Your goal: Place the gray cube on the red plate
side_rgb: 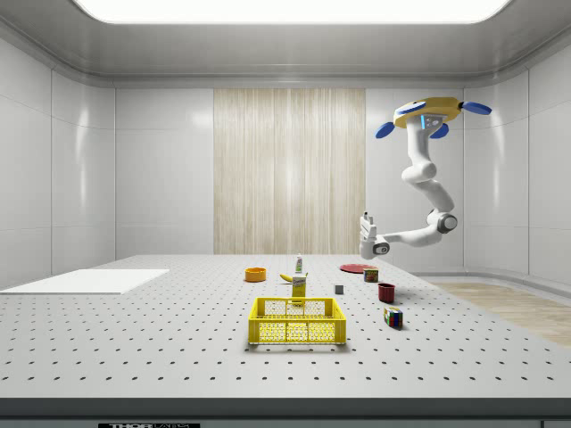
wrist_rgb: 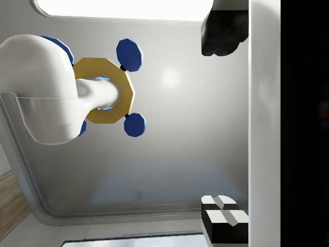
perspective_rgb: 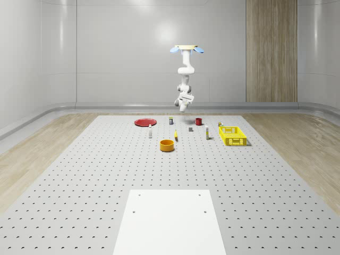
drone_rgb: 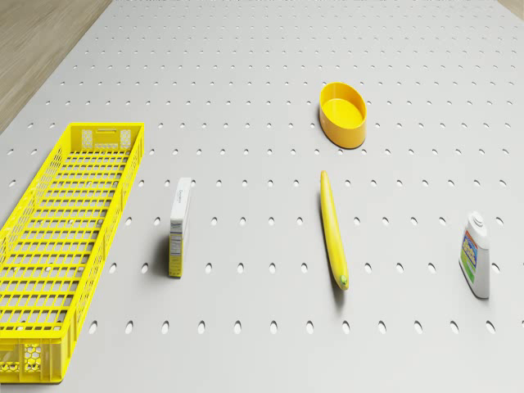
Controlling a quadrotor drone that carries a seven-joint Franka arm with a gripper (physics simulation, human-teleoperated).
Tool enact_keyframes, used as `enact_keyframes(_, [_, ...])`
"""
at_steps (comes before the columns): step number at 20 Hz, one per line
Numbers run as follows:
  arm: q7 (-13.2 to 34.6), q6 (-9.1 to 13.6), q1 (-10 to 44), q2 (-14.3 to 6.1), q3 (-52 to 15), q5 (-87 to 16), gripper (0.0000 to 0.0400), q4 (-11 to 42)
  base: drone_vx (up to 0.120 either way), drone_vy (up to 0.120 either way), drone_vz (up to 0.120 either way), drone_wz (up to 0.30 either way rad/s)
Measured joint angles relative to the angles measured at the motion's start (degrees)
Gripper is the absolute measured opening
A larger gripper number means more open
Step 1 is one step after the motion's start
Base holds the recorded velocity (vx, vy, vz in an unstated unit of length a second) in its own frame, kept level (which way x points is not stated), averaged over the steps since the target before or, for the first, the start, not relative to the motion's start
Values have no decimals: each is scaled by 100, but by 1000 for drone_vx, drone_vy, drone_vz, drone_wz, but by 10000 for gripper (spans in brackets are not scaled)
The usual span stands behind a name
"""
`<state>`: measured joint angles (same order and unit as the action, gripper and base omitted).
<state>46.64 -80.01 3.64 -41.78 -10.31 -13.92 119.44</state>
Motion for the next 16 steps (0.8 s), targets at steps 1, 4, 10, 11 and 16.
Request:
enact_keyframes(1, [36,-12,56,-15,-177,-252,400,54,120,0,-120,0])
enact_keyframes(4, [196,-62,290,-87,-881,-1275,400,349,120,0,-120,0])
enact_keyframes(10, [981,-180,1176,-454,-2954,-4640,400,1991,120,0,-120,0])
enact_keyframes(11, [1200,-162,1399,-538,-3309,-5300,400,2374,120,0,-120,0])
enact_keyframes(16, [2459,307,2846,-939,-4718,-8084,400,3897,120,0,-120,0])
